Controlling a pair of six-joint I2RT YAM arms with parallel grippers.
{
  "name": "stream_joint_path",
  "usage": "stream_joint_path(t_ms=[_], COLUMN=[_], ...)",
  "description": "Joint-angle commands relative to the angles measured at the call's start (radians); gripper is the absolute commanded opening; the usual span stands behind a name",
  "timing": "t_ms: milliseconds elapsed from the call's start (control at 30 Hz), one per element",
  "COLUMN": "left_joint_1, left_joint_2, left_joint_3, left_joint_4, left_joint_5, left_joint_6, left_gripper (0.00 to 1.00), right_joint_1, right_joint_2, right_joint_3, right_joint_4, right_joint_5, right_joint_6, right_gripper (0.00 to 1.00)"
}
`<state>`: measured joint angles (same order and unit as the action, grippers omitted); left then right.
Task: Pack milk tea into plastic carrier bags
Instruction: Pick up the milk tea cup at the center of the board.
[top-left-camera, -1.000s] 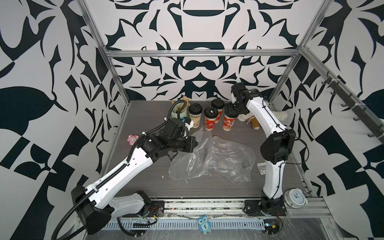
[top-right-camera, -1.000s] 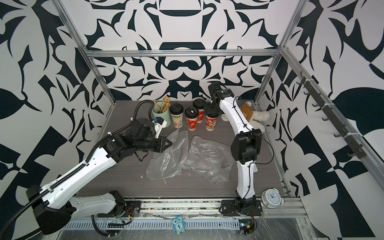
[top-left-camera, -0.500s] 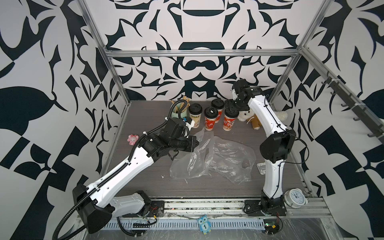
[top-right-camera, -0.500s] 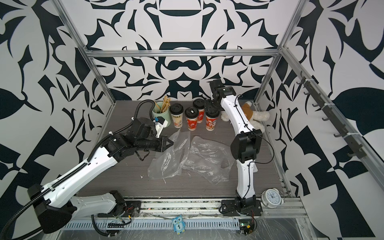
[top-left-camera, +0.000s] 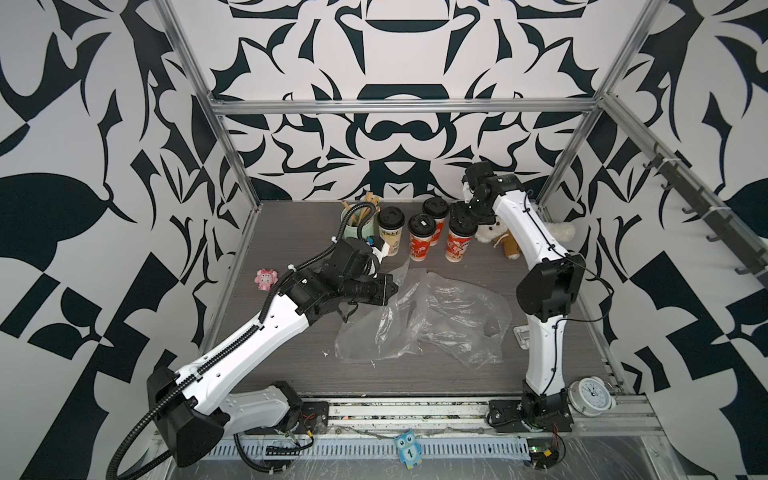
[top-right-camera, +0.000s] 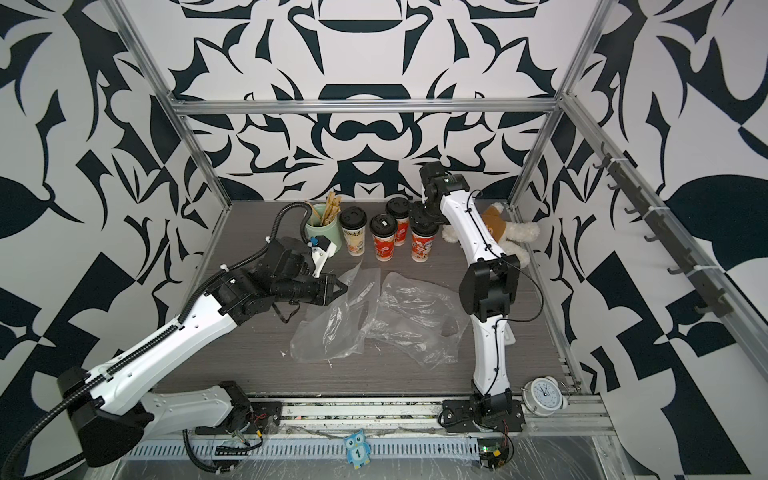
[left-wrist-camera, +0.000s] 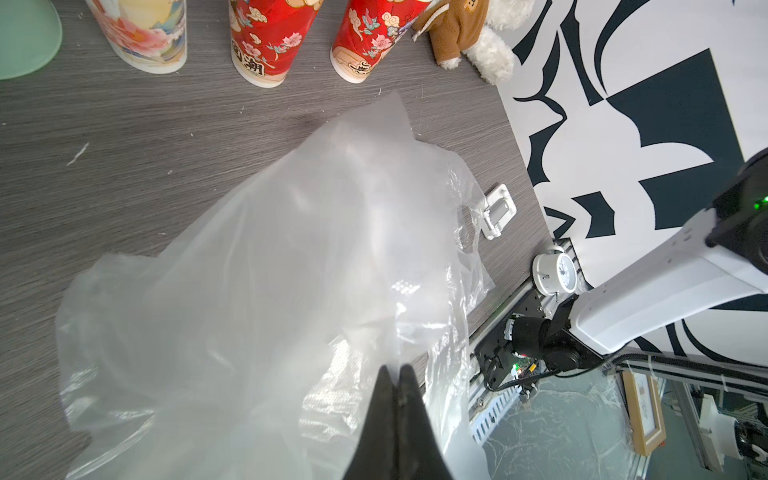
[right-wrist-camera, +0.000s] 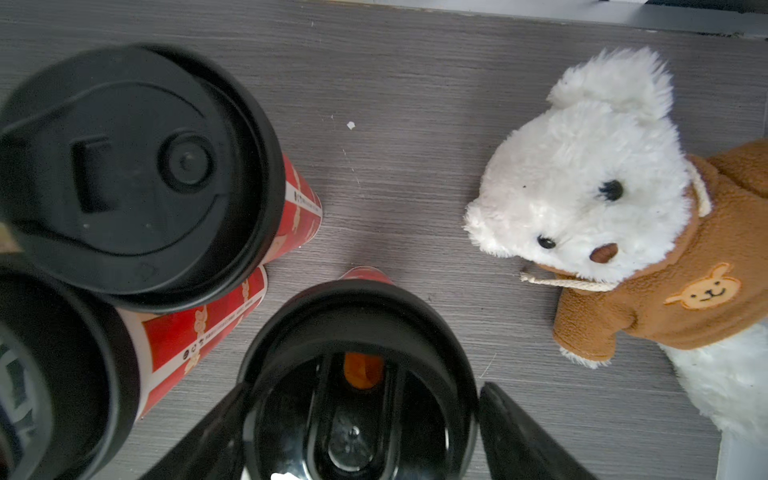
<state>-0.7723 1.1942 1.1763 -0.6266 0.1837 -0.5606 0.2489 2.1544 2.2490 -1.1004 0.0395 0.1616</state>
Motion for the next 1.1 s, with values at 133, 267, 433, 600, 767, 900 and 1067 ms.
stream_joint_path(t_ms=[133,267,433,600,767,900,1067], left_joint_1=[0.005,0.004,0.004,0.004,0.005,0.006,0.011], left_joint_2=[-0.019,-0.02,-0.021,-0.014,-0.007,0.002,0.017], left_joint_3=[-0.016,-0.019,-0.025,-0.029,-0.029,-0.029,-0.026], left_joint_4=[0.01,0.011,0.018,0.033,0.056,0.087,0.136], left_joint_5=[0.011,0.01,0.007,0.001,-0.005,-0.009,-0.024], left_joint_6=[-0.015,-0.015,-0.015,-0.014,-0.018,-0.027,-0.046], left_gripper=[0.0,0.0,0.0,0.0,0.0,0.0,0.0], right_joint_1=[-0.002,-0.002,-0.002,-0.002,-0.002,0.001,0.015], right_joint_2=[-0.019,-0.021,-0.025,-0.05,-0.118,-0.185,-0.273], right_joint_3=[0.034,0.033,0.058,0.121,0.141,0.14,0.119], right_joint_4=[-0.026,-0.028,-0.042,-0.083,-0.11,-0.141,-0.173], right_joint_5=[-0.003,-0.004,-0.006,-0.007,-0.029,-0.064,-0.095], right_joint_6=[0.007,0.007,0.008,0.002,0.0,0.003,0.01], right_gripper=[0.71,0.64,0.61,0.56,0.51,0.5,0.49])
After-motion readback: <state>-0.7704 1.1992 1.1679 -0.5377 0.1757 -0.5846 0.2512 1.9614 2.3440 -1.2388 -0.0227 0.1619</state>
